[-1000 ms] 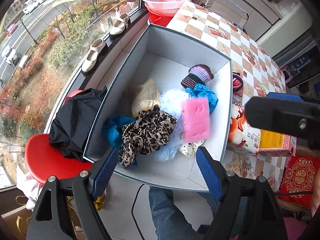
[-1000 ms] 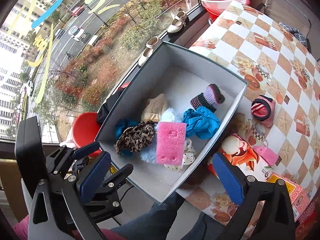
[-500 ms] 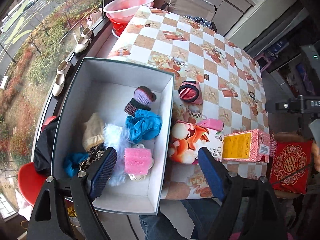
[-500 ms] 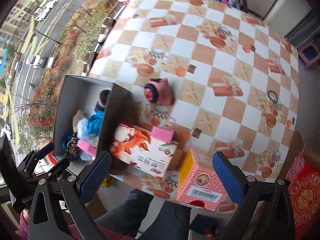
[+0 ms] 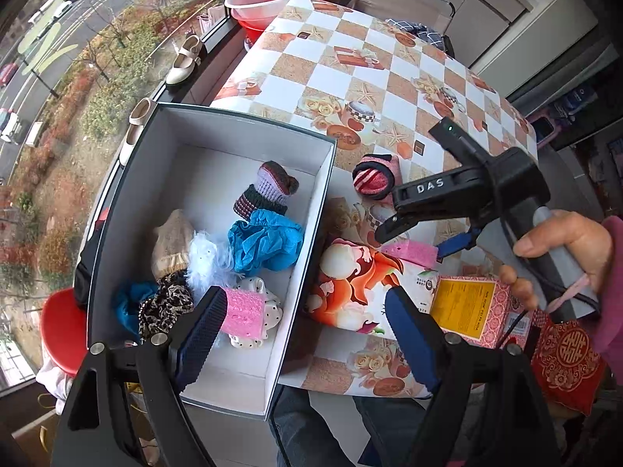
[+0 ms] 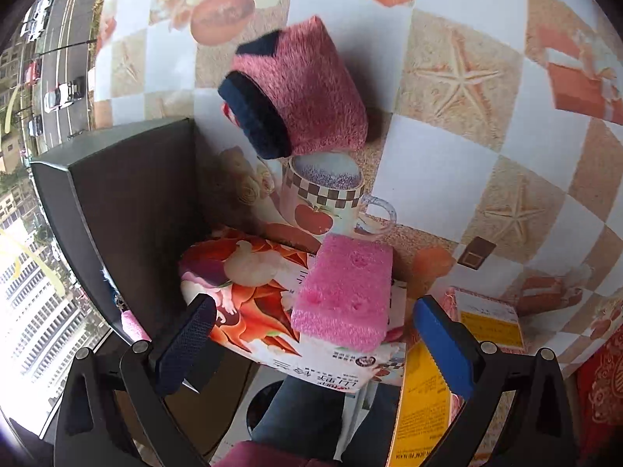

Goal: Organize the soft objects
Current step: 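Reach the left gripper to the knit slipper while the right gripper reaches another pink sponge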

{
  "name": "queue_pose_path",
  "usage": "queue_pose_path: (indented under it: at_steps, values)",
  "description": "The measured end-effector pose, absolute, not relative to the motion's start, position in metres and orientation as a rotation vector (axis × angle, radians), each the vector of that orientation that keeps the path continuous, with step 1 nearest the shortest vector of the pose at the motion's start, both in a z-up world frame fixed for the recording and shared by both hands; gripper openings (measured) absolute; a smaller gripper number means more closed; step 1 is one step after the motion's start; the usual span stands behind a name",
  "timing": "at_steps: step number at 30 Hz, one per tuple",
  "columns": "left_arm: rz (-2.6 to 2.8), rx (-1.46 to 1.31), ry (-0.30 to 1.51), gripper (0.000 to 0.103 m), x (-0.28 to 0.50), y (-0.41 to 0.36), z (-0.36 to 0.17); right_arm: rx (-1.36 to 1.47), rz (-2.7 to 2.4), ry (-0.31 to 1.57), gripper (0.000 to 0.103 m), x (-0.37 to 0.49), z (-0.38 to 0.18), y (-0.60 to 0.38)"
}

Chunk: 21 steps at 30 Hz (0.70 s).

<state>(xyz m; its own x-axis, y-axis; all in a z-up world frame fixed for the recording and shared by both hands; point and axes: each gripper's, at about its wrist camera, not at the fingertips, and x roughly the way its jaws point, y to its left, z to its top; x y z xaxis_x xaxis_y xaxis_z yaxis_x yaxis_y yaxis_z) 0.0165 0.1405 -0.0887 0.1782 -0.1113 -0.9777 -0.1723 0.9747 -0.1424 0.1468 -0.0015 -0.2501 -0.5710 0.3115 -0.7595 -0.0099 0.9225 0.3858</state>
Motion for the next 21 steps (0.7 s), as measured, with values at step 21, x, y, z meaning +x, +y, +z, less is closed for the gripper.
queue_pose_path:
  at_steps: [21]
  values:
    - [-0.037,0.121,1.521,0.086,0.181,0.013,-0.185,1.016,0.400,1.825,0.055,0.142,-0.200,-0.202]
